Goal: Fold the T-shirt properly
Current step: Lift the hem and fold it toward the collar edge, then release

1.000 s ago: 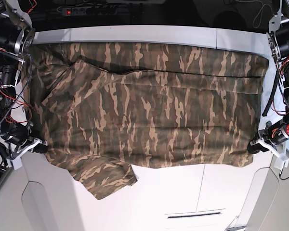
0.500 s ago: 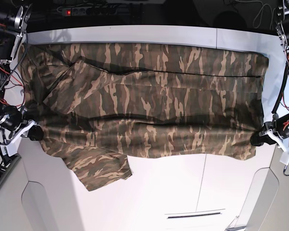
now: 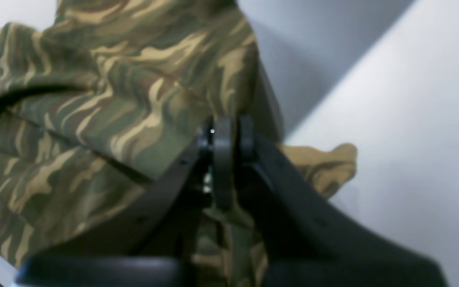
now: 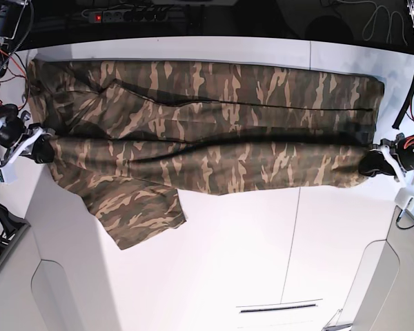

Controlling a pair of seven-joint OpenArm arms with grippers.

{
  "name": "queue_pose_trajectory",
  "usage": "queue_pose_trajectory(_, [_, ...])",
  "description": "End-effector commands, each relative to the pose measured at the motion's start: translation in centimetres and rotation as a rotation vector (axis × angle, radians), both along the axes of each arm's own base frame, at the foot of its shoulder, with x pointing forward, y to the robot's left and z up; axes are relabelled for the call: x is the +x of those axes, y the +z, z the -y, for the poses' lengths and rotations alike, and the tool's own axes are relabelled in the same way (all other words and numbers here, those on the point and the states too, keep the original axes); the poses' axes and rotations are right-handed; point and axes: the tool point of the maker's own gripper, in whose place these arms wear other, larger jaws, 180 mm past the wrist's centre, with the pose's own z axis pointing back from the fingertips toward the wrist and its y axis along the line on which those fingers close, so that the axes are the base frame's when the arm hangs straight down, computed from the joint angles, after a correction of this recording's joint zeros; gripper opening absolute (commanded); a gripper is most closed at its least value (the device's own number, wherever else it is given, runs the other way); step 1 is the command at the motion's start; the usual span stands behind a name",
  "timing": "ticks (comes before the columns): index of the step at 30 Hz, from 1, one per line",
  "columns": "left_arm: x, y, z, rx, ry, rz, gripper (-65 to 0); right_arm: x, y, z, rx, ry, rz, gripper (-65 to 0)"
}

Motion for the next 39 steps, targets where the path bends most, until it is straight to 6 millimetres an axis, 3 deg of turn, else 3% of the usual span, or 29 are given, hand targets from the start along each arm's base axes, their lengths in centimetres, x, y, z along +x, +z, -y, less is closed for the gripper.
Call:
queue_pose_trajectory(1, [0.6, 1.6, -0.5, 0.010, -0.008, 0.046, -65.0, 0.4, 1.6, 1.0, -0.020, -0.009, 0.052, -65.0])
queue_pose_trajectory(11, [-3.3, -1.5, -0.1, 0.018, -0.031, -0.066, -65.0, -3.5, -0.4, 2.0, -0.023, -0.040, -0.021, -65.0])
queue_pose_trajectory(16, [-3.9, -2.2, 0.3, 0.004, -0.029, -0.080, -65.0, -4.8, -1.5, 2.2, -0.038, -0.043, -0.061, -65.0])
queue_pose_trajectory(17, [-3.9, -2.3, 0.6, -0.002, -0.029, -0.080, -65.0, -5.0, -1.6, 2.2, -0.038, -0.044, -0.065, -61.6])
queue_pose_trajectory(18, [-3.9, -2.4, 0.8, -0.008, -0.028, -0.079, -65.0, -5.1, -1.7, 2.1, -0.036, -0.046, -0.065, -53.7])
queue_pose_trajectory(20, [-3.9, -2.6, 1.2, -0.022, -0.027, -0.078, -56.2, -5.2, -1.8, 2.2, -0.036, -0.052, -0.069, -39.9])
queue_pose_trajectory(21, [-3.9, -2.7, 1.4, -0.027, -0.027, -0.078, -51.2, -5.1, -1.7, 2.2, -0.035, -0.052, -0.068, -36.1])
queue_pose_trajectory(23, [-3.9, -2.8, 1.6, -0.034, -0.027, -0.077, -42.5, -5.0, -1.6, 2.2, -0.032, -0.052, -0.064, -35.1])
queue_pose_trajectory(27, [-3.6, -2.3, 1.1, -0.036, -0.010, -0.060, -39.5, -4.7, -0.9, 2.6, -0.010, -0.075, -0.037, -35.1])
queue_pose_trajectory(33, [-2.3, 0.7, -2.0, -0.050, 0.097, 0.040, -39.5, -3.9, 1.8, 5.5, -0.006, -0.172, 0.063, -35.1])
queue_pose_trajectory(37, [-1.8, 1.7, -2.9, -0.053, 0.131, 0.091, -39.2, -3.2, 3.2, 6.7, -0.011, -0.212, 0.144, -35.1])
queue_pose_trajectory(39, [-1.3, 2.0, -3.3, -0.039, 0.144, 0.126, -33.8, -2.6, 3.6, 6.7, -0.013, -0.219, 0.171, -35.1])
